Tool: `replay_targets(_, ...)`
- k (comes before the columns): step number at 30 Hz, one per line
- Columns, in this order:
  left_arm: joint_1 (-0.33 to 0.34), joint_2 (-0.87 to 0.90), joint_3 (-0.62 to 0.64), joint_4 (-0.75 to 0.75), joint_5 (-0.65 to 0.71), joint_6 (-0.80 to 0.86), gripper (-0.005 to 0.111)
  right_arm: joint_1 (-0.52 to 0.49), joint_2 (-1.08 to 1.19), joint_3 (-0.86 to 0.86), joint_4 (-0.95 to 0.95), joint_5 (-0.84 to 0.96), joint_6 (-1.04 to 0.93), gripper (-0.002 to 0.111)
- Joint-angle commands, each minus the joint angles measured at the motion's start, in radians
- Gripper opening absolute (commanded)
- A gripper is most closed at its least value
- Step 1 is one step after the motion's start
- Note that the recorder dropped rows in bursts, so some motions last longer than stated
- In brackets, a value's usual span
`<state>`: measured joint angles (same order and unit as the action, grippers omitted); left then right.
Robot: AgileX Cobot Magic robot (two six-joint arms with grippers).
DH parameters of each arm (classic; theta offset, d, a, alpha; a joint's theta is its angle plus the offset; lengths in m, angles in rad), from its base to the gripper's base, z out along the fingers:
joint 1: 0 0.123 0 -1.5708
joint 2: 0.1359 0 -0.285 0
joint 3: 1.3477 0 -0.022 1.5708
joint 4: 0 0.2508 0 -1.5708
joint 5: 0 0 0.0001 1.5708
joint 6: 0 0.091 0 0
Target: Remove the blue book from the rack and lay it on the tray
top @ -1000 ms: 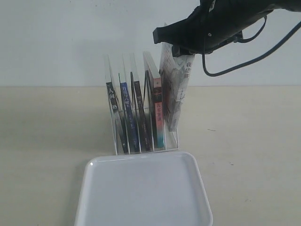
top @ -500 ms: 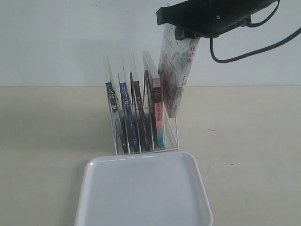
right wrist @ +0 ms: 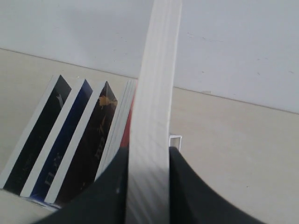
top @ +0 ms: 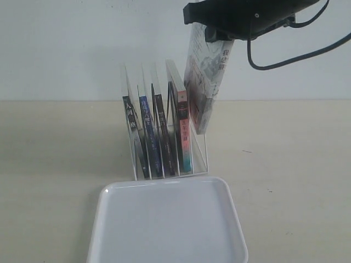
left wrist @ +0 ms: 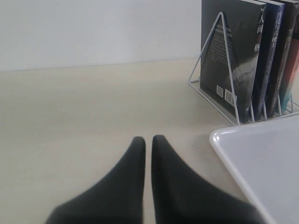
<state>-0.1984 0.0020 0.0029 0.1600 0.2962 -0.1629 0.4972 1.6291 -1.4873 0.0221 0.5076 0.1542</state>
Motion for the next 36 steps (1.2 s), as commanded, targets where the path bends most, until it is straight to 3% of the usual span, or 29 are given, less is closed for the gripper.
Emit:
replay_targets(1,0.003,-0.002,-0.003,-0.003,-0.003,0.004,0.004,0.001,-0.045,-0.018,0.007,-0.069,0.004,0.006)
replay_targets(36,0.003,-0.002,-0.003,-0.003,-0.003,0.004,0.004,0.001,-0.078,-0.011,-0.008,-0.044,0.023,0.006)
